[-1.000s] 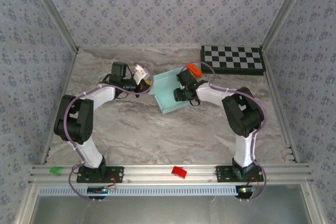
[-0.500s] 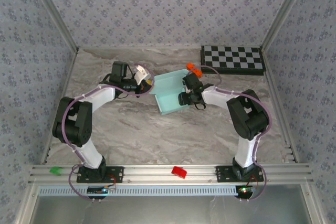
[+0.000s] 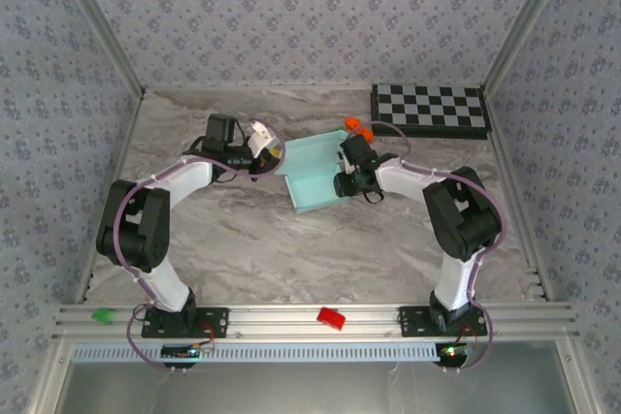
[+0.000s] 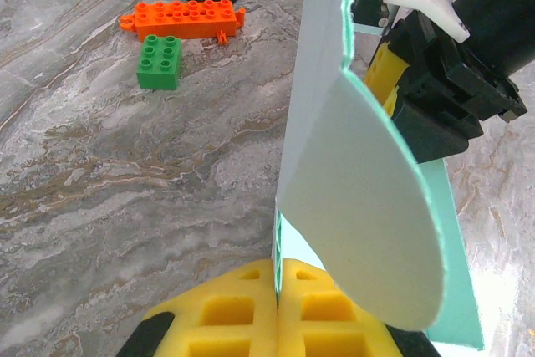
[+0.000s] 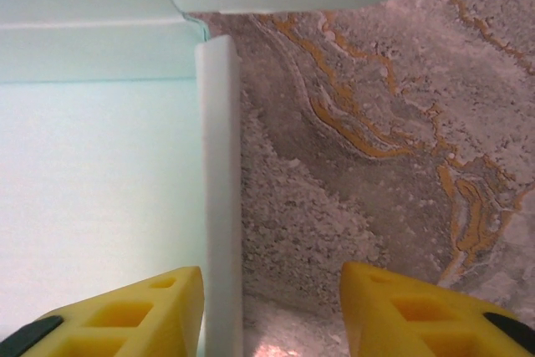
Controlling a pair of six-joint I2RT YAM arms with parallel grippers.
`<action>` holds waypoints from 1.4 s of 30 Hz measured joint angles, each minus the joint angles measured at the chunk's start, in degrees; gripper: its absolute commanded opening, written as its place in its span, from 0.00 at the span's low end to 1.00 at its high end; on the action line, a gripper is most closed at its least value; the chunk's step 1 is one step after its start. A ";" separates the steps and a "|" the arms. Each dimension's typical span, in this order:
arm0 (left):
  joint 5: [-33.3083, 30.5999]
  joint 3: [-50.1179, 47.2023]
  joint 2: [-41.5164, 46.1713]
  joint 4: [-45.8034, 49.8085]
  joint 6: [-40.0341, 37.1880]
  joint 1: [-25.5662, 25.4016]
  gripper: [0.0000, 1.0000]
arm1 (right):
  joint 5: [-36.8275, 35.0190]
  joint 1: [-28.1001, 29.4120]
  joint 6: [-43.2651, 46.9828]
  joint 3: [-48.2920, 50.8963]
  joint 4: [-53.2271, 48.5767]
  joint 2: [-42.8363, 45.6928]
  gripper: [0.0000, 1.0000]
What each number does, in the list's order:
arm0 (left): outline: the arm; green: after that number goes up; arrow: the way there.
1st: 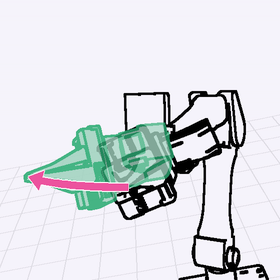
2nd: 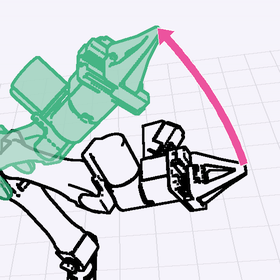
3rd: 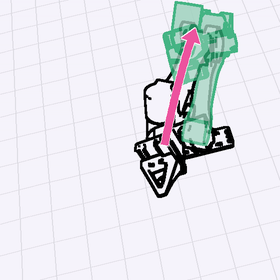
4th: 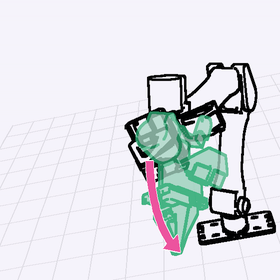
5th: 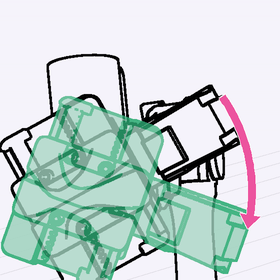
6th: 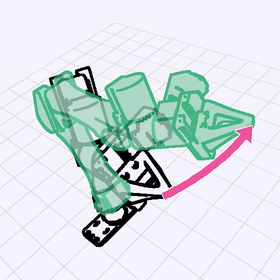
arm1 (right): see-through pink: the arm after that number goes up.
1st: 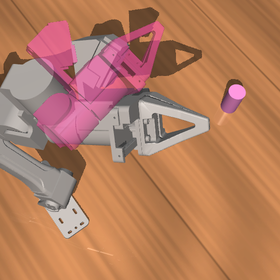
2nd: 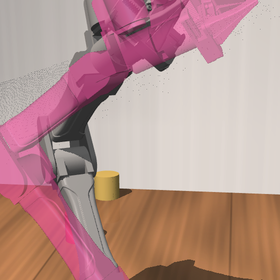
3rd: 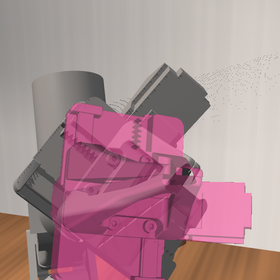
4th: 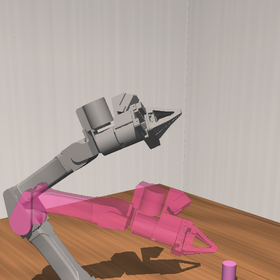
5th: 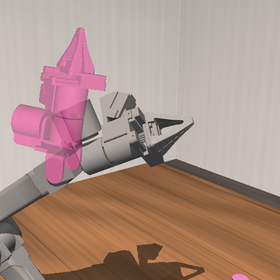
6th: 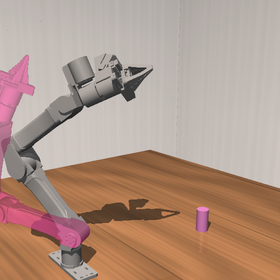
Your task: Fold the paper box
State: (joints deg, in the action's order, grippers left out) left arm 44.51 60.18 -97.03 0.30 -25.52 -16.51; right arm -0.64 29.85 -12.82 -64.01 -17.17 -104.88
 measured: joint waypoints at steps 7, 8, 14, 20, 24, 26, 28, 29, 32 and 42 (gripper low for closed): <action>0.02 0.00 0.00 0.02 0.00 -0.07 0.00 | -0.20 0.02 1.53 -0.90 -1.57 -0.24 0.32; 0.04 0.00 0.00 0.02 0.00 -0.11 0.00 | -0.35 0.02 1.70 -1.09 -1.64 -0.35 0.31; 0.04 0.00 0.00 0.02 0.02 -0.13 0.00 | -2.64 1.11 1.90 -2.27 -2.32 -1.33 0.26; 0.04 0.00 0.00 0.13 0.02 -0.26 0.00 | -6.60 2.84 1.66 -3.32 -3.74 -2.49 0.20; 0.07 0.17 -0.02 0.22 0.02 -0.48 0.00 | -9.40 3.69 1.46 -4.94 -5.53 -3.37 0.16; 0.07 0.22 -0.02 0.24 0.02 -0.48 0.00 | -10.27 3.82 1.29 -5.42 -5.92 -3.56 0.15; 0.04 0.22 -0.02 0.24 0.02 -0.48 0.00 | -10.80 3.96 1.27 -5.81 -6.40 -3.67 0.14; 0.07 0.22 -0.02 0.24 0.02 -0.48 0.00 | -11.04 3.98 1.27 -6.03 -6.67 -3.78 0.14; 0.04 0.22 -0.02 0.26 0.00 -0.48 0.00 | -11.98 4.26 1.27 -6.73 -7.17 -4.33 0.14; -0.17 0.22 -0.20 1.03 0.00 -0.48 0.00 | -15.06 5.40 0.72 -8.81 -9.22 -6.12 0.13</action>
State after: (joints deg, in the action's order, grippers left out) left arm 44.34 60.40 -97.23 1.32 -25.52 -16.99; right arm -15.70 35.24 -12.10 -72.82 -26.39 -111.00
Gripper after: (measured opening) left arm 0.054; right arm 0.138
